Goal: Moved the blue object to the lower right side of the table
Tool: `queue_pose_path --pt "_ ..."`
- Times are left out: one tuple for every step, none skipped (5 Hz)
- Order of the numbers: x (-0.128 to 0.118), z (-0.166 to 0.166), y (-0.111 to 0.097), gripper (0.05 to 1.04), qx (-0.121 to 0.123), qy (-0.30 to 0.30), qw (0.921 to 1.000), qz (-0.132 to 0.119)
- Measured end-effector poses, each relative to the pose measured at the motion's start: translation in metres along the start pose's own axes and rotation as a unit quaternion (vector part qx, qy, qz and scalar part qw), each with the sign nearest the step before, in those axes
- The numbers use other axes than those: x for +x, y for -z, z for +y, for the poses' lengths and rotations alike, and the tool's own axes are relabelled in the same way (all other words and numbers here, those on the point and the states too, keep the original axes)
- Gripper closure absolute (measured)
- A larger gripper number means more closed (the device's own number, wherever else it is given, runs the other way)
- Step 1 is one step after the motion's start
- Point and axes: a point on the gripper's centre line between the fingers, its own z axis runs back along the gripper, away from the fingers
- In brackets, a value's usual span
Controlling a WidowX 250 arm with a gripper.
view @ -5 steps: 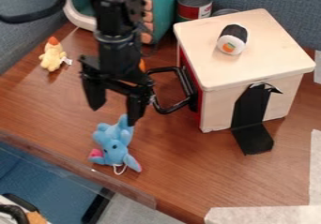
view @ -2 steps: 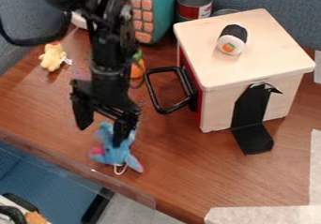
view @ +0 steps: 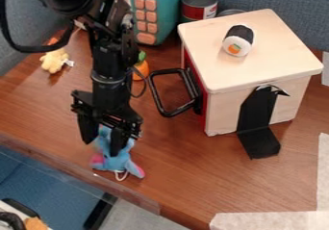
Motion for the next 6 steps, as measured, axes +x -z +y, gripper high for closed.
queue_pose_path --pt "-0.001 0.0 -0.001 0.721 -0.001 -0.004 1.0 0.005" --pt "-0.003 -0.003 -0.007 0.911 -0.009 -0.01 0.9999 -0.001" --pt "-0.004 -0.005 -0.028 0.994 -0.021 -0.012 0.9992 -0.03" --pt "-0.006 -0.018 -0.049 1.006 -0.036 0.008 0.9975 -0.061" --pt "-0.014 -0.054 -0.057 1.006 -0.061 0.072 0.9931 -0.07" --pt "-0.017 -0.098 -0.058 1.006 -0.084 0.141 0.9834 -0.077"
